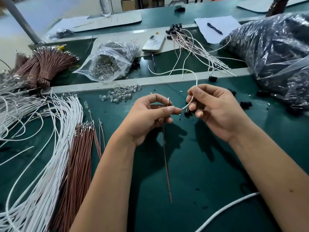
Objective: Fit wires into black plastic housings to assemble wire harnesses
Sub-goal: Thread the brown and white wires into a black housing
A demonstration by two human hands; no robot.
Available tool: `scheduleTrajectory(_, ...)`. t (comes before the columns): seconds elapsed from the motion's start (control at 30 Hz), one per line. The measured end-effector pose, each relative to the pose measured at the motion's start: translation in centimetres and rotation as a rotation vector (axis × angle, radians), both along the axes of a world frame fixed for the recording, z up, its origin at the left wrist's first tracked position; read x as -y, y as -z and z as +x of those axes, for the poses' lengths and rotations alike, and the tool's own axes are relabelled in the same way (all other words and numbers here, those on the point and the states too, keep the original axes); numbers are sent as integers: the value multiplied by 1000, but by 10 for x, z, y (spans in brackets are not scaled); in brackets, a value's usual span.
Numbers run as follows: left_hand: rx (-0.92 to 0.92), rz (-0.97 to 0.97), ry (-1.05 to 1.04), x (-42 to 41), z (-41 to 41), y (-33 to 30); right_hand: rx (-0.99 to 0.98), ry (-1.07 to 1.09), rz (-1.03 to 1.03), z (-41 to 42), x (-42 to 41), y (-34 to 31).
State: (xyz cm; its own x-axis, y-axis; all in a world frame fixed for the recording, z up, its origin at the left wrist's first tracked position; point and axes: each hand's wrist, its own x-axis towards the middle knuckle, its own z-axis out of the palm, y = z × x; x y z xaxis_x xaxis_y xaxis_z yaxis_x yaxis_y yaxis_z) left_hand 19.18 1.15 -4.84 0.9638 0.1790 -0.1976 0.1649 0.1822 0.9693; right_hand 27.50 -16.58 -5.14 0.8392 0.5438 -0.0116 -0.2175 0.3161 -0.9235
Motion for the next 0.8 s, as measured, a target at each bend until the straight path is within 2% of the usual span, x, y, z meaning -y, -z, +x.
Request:
scheduleTrajectory(0.3, 207, 195, -34, 13, 5, 6, -35, 24, 1, 1, -3, 5)
scheduleTrajectory(0.6, 221, 273, -141, 19, 11, 12, -22, 66, 21, -1, -2, 2)
scheduleTrajectory(0.8, 291, 430, -209, 19, 14, 18, -9, 106, -42, -2, -1, 3)
